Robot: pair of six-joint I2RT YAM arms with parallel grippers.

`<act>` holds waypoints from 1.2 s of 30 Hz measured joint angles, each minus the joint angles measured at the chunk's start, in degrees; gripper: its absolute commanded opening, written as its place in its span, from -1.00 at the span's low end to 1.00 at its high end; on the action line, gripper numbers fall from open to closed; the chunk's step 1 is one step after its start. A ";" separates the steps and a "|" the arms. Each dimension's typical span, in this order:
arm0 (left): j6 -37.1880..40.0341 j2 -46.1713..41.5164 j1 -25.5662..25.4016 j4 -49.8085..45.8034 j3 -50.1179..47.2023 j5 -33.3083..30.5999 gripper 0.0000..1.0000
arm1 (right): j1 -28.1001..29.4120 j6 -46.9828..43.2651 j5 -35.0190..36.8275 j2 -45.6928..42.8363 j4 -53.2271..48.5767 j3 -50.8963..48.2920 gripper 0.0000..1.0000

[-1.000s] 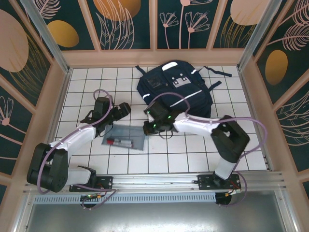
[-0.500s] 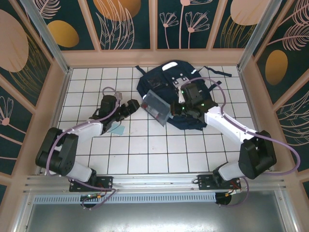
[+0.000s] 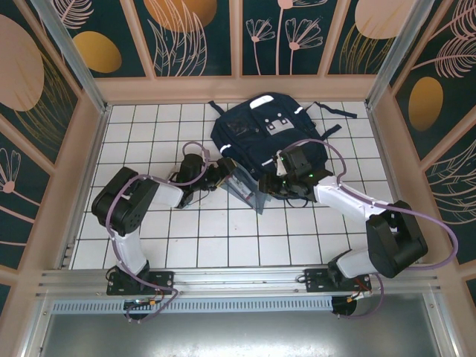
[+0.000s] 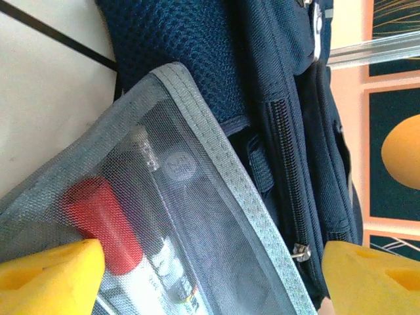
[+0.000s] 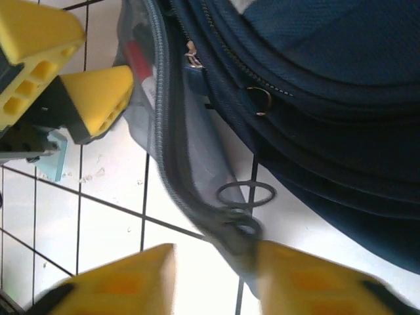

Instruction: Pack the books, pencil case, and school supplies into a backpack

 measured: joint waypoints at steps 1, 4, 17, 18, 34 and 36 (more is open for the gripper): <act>-0.26 0.33 0.00 0.79 0.00 0.02 0.71 | 0.00 -0.22 0.00 0.00 0.02 0.00 0.41; -1.25 1.49 0.00 3.39 0.00 0.04 0.71 | 0.00 -1.60 0.17 0.96 0.31 0.22 0.54; -1.90 2.43 -0.07 5.68 0.00 0.24 0.71 | 0.83 -4.11 11.58 7.45 0.68 2.95 0.35; -1.90 2.43 -0.07 5.68 0.00 0.26 0.72 | 0.79 -4.28 10.97 7.52 1.03 2.95 0.24; -1.64 2.51 -0.11 4.24 0.94 0.24 0.70 | 4.35 -3.13 -1.27 15.28 12.04 4.26 -1.00; -0.28 1.84 -0.17 1.79 1.49 -0.07 0.70 | 4.26 -2.91 -0.74 14.86 11.89 5.11 -1.00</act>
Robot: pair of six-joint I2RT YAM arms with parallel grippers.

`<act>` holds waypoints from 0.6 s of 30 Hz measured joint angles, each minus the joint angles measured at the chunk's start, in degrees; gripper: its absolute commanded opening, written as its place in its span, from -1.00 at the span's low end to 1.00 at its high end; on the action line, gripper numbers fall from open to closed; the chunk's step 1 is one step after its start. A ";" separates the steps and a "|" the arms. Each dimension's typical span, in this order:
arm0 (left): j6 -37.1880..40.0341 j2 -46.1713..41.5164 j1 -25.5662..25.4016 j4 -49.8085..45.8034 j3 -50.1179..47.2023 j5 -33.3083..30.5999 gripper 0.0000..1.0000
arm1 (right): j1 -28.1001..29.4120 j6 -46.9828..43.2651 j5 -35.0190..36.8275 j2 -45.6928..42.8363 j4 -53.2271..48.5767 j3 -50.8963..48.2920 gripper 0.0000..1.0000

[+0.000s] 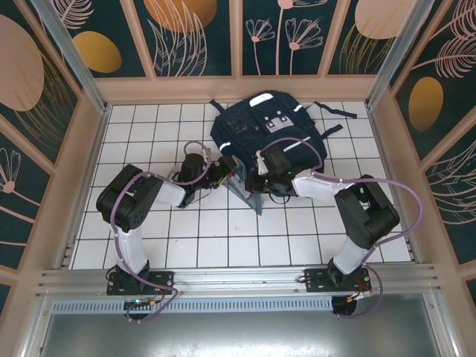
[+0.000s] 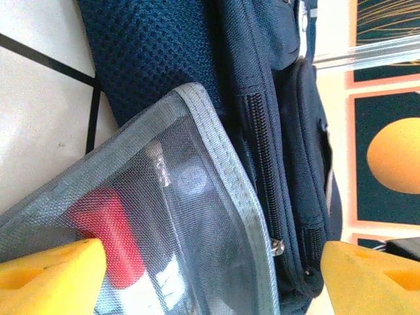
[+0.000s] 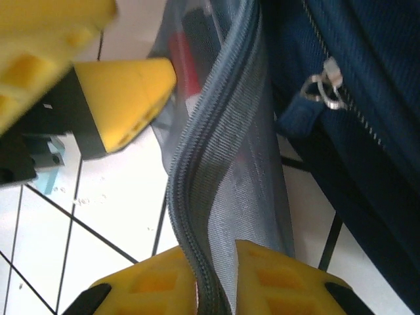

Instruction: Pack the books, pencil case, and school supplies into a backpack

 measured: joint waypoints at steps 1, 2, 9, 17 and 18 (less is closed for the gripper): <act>1.25 -0.66 0.00 -2.25 0.48 -0.50 0.70 | -0.11 0.20 0.22 -0.61 -0.11 0.26 -1.00; 2.80 -1.40 0.00 -4.83 1.14 -1.16 0.71 | -0.33 0.22 0.17 -1.62 -0.35 0.35 -1.00; 17.88 -9.84 -0.04 -24.63 9.90 -7.13 0.76 | -5.33 0.87 -0.24 -16.02 -5.97 2.14 -1.00; 34.62 -12.41 -1.68 -36.00 24.13 -8.72 0.70 | -20.90 0.46 -0.85 -26.77 -14.93 9.07 -1.00; 36.20 -11.93 -2.32 -37.16 25.53 -8.76 0.70 | -22.80 0.22 -0.74 -27.58 -15.41 9.38 -1.00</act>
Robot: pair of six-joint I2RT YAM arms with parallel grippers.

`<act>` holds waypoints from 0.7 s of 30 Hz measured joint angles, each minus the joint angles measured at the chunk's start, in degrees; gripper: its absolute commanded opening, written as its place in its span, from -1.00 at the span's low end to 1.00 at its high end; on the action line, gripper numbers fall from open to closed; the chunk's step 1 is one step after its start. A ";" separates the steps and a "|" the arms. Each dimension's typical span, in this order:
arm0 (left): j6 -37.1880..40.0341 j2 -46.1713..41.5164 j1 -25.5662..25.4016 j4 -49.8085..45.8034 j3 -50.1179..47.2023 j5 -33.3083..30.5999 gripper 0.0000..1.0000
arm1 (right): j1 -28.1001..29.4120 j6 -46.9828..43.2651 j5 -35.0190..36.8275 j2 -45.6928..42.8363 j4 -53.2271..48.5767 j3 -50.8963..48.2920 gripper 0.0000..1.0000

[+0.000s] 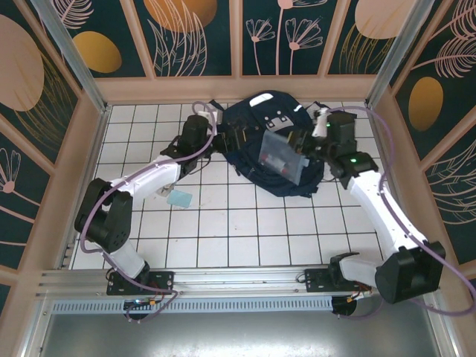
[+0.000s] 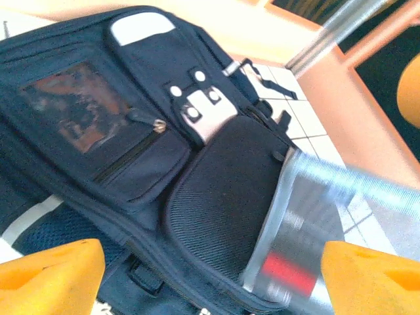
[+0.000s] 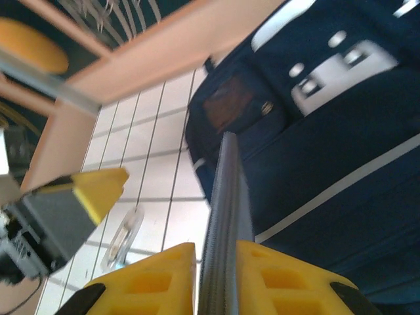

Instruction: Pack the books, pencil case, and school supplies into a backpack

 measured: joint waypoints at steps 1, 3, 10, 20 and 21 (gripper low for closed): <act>1.66 0.76 -0.79 -1.22 1.68 -0.07 0.70 | -2.32 -0.15 -0.04 -0.92 -0.28 0.11 -1.00; 4.42 2.91 -2.38 -3.43 4.96 -0.04 0.69 | -7.30 -0.48 -0.26 -2.56 -0.72 0.02 -1.00; 13.99 14.60 -8.07 -14.01 19.65 0.02 0.67 | -20.81 -0.04 -3.43 -6.36 2.62 -8.35 -1.00; 27.06 28.63 -15.58 -29.09 38.64 -8.92 0.68 | -24.90 0.20 -4.35 -10.29 3.65 -10.86 -1.00; 27.69 29.55 -15.98 -29.94 39.60 -9.68 0.68 | -24.92 0.24 -4.72 -10.47 3.93 -10.86 -1.00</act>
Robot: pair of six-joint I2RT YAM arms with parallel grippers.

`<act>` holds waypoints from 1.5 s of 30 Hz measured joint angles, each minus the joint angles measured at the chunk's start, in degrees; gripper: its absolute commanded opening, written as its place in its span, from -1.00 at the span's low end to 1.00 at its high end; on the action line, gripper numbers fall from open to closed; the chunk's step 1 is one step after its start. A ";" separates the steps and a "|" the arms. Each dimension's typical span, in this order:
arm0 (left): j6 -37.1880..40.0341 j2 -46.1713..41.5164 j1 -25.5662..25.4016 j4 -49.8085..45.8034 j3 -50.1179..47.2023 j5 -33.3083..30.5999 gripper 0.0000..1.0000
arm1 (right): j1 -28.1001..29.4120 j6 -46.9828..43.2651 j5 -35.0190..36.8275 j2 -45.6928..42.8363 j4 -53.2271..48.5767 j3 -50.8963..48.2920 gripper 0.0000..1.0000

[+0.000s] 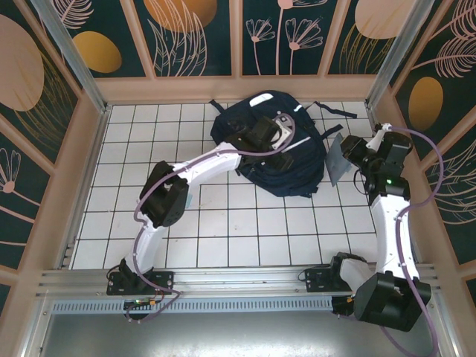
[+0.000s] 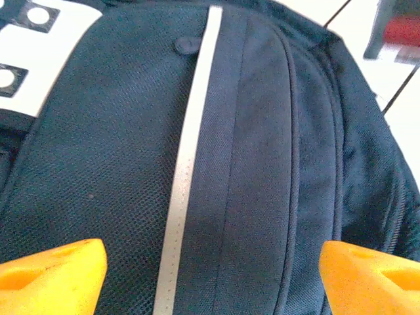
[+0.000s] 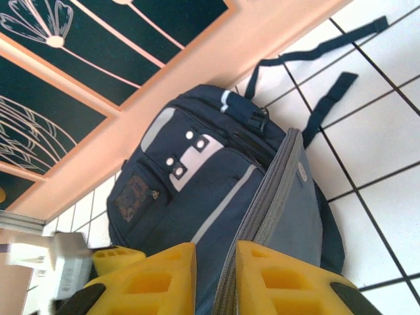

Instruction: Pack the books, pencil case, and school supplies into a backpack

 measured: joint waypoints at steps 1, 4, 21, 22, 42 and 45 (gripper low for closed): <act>0.70 1.16 -0.39 -0.83 1.25 -0.79 0.68 | 0.00 0.17 -0.39 -0.04 0.28 0.00 -1.00; 2.25 4.42 -1.25 -3.72 4.92 -2.10 0.68 | 0.00 0.66 -1.49 -0.04 1.16 -0.31 -1.00; 6.58 14.47 -4.17 -7.69 14.82 -9.14 -1.00 | 0.00 1.05 -2.95 -1.60 0.52 -0.87 -1.00; 6.51 14.47 -4.20 -7.58 14.82 -9.49 -1.00 | 0.00 1.03 -2.95 -1.60 0.28 -0.59 -1.00; -13.40 -0.57 7.17 -0.92 7.54 13.94 -1.00 | 0.20 6.10 -7.34 -2.86 3.15 2.32 -1.00; -16.70 -0.59 8.35 -0.94 7.52 17.84 -1.00 | 2.32 9.90 -8.28 -2.58 7.26 -0.15 -1.00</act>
